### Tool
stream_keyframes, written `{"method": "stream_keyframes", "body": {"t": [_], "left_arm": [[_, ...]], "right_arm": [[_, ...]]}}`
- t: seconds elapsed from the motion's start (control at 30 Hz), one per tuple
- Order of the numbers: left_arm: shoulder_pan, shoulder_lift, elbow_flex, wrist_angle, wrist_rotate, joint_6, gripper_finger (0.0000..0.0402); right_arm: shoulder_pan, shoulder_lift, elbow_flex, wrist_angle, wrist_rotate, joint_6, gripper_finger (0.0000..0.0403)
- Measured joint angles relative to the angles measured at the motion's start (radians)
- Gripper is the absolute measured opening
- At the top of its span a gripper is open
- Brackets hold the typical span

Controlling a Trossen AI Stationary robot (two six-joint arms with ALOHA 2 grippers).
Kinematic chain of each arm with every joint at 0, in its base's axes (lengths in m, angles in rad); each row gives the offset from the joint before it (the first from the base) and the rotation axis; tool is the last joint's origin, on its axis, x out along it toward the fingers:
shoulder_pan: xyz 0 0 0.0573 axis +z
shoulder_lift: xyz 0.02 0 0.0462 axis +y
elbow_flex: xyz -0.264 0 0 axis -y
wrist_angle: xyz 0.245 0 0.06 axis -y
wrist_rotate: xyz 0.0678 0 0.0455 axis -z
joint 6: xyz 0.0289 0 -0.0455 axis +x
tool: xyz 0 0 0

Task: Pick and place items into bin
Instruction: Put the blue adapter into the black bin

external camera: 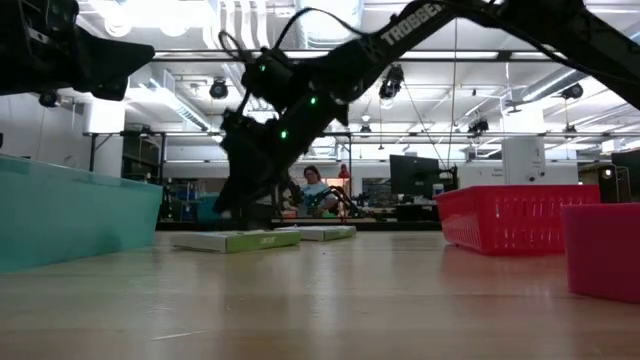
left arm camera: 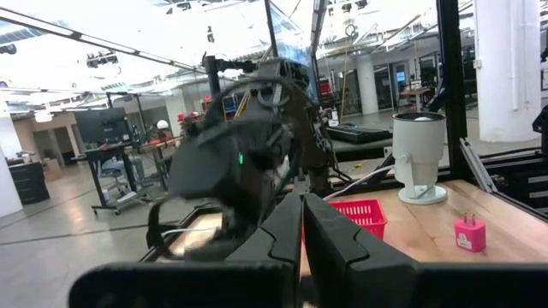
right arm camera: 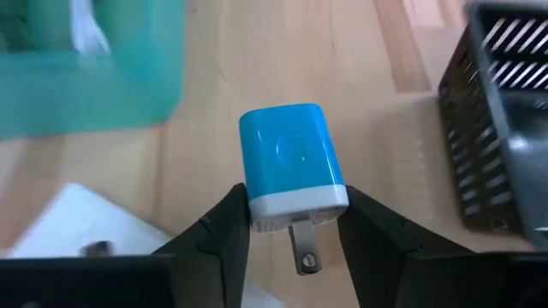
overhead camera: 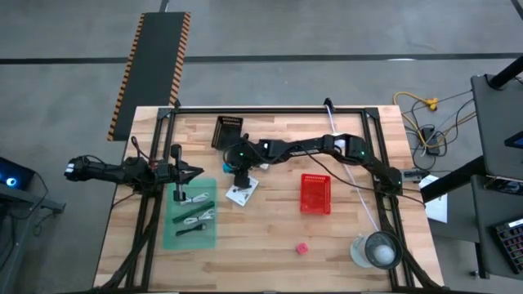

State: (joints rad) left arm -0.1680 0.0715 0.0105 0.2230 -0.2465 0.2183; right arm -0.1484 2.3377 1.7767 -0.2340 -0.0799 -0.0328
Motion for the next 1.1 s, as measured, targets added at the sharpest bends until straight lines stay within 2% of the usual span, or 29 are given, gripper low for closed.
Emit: {"method": "stream_keyframes", "body": {"t": [0.3,0.7,1.1], "left_arm": [[0.0,0.0,0.0,-0.002,0.0,0.0,0.0],[0.0,0.0,-0.001,0.0,0.0,0.0,0.0],[0.0,0.0,-0.001,0.0,0.0,0.0,0.0]], "right_arm": [[0.014,-0.1,0.0,-0.136,0.0,-0.025,0.0136],[-0.071,-0.099,0.002,0.044,0.031,-0.026,0.0139],[-0.135,-0.096,0.0,0.097,-0.003,-0.027,0.0143]]}}
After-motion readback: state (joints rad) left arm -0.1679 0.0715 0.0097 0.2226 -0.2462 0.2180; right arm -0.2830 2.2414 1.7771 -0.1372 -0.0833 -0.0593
